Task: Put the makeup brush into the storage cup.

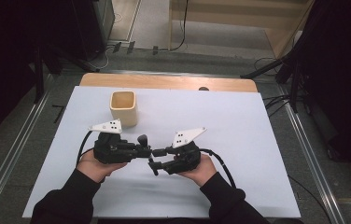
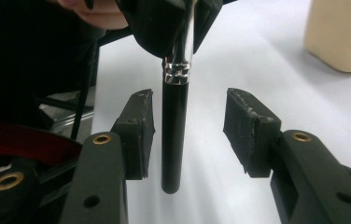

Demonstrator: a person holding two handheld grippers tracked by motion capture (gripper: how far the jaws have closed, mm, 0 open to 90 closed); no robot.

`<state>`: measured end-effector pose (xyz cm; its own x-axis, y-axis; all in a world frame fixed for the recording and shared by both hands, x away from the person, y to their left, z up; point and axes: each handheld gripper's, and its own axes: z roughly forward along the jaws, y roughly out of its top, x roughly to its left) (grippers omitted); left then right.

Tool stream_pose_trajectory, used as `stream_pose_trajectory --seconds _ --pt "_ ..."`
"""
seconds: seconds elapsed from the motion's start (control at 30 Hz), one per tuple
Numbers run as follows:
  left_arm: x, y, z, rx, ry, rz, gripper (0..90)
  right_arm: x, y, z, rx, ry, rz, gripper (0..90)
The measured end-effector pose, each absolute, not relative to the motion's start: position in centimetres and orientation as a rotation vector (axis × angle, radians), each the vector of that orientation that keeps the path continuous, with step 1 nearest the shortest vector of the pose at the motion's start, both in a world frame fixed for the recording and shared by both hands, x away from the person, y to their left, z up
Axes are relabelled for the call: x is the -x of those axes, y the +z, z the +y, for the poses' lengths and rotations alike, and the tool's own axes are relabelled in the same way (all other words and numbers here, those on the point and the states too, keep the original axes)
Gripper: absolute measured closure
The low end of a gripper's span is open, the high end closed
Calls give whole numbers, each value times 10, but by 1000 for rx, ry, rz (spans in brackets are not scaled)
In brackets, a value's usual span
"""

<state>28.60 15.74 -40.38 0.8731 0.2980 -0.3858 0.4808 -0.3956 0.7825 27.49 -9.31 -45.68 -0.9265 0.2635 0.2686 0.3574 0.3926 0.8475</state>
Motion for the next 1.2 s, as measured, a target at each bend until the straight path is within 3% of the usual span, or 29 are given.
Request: stream_pose_trajectory --seconds 0.3,0.43,0.7,0.73,0.8,0.83,0.9,1.07,1.2 --pt "-287 -403 153 -2090 -224 490 784 -274 -465 -85 511 -1575 -2523 670" --pt "-287 -405 152 -2107 -210 480 783 -273 -466 -82 502 -1573 -2516 779" --pt "-288 -408 152 -2085 -208 487 771 -273 -467 -84 529 -1574 -2500 800" --pt "-288 -408 153 -2078 -203 484 747 -273 -467 -84 537 -1569 -2495 801" --pt "-288 -410 152 -2074 -200 491 598 -273 -466 -84 550 -1571 -2488 801" --pt "-287 -411 152 -2076 -185 487 565 -273 -466 -85 552 -1575 -2487 801" --pt "-284 -413 152 -2062 -173 472 549 -273 -466 -86 562 -1575 -2483 801" --pt "-282 -419 151 -2015 -168 455 383 -274 -466 -86 559 -1589 -2480 801" --pt "-282 -421 151 -1974 -171 457 335 -273 -466 -86 562 -1591 -2473 800"
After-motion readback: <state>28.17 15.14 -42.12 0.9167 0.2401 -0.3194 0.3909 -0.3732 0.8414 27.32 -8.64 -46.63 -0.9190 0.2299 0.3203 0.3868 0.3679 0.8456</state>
